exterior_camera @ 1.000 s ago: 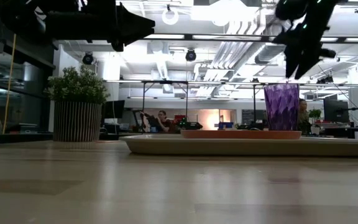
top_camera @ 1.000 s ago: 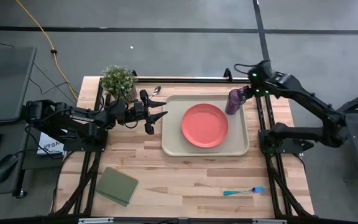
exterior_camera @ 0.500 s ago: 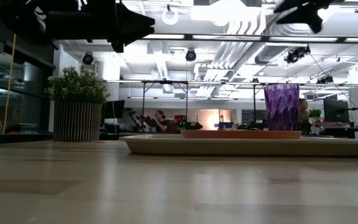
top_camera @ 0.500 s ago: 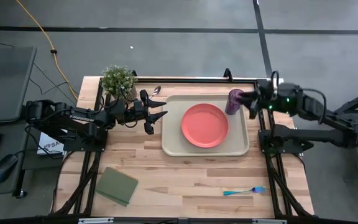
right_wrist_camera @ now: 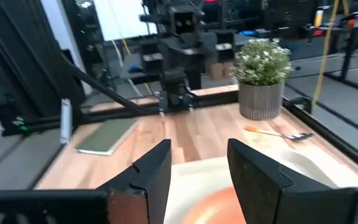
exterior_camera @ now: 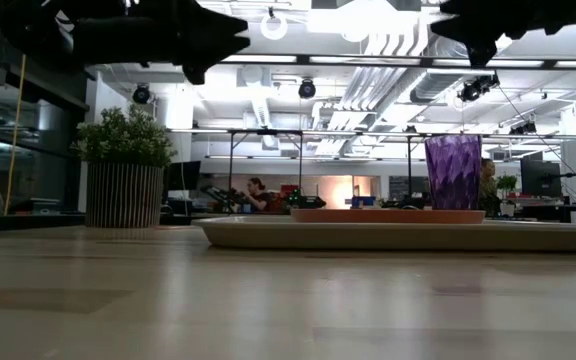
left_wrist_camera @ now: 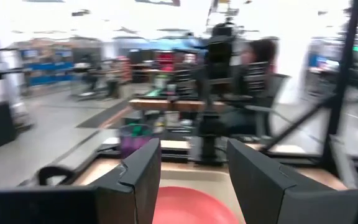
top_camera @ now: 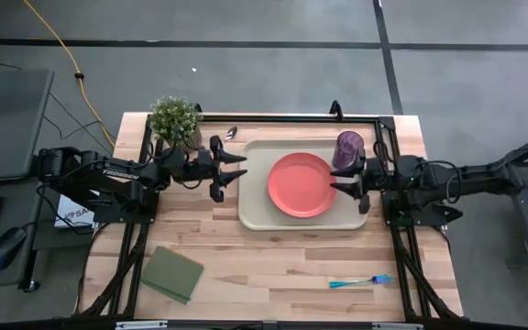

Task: Pick and place plate/cup/fork/spoon on tray
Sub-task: Put the blue fork on the white serving tray to the left of the orange plate

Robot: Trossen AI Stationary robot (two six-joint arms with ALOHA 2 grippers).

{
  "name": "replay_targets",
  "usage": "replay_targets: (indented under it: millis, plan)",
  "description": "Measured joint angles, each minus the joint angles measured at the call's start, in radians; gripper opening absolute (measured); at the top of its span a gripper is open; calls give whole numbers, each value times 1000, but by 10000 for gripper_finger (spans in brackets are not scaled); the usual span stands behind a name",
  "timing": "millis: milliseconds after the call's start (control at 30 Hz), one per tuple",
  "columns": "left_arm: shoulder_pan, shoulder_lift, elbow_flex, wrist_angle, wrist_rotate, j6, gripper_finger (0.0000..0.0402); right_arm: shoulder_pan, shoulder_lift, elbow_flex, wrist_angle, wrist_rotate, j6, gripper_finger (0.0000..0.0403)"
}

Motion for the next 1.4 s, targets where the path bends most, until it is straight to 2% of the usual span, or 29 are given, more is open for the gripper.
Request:
replay_targets:
  millis: [67, 133, 367, 833, 933, 1000, 1067, 1100, 1233, 1333, 1400]
  plan:
    - [-2, 0, 0, 0, 61, 9, 163, 16, 1, -2, -5, 36, -13, 149]
    - [-10, 0, 0, -5, 77, 8, 163, 24, 1, -2, 9, 47, -15, 149]
    - [-37, 0, 0, -14, 52, -18, 163, 24, 0, -2, 64, 39, -15, 149]
    - [-47, 0, 0, -15, 40, 16, 163, 24, 1, -1, 61, 34, -15, 149]
    - [-47, 0, 0, -15, 40, 16, 163, 24, 7, -1, 75, -13, 19, 149]
    - [-48, 0, 0, -22, 40, 16, 163, 36, 38, 0, 123, -113, 73, 149]
    - [-48, 0, 0, -35, 40, 17, 163, 85, 99, 10, 158, -182, 108, 149]
    - [-48, 0, 0, -39, 40, 16, 163, 119, 135, 21, 152, -181, 109, 149]
    - [-46, 0, 0, -41, 40, 16, 163, 271, 305, 136, 26, -94, 81, 149]
    - [-46, 0, 0, -41, 40, 16, 163, 351, 408, 286, -250, -2, 111, 149]
    - [-49, 0, 0, -41, 40, 16, 163, 389, 472, 388, -474, 48, 213, 149]
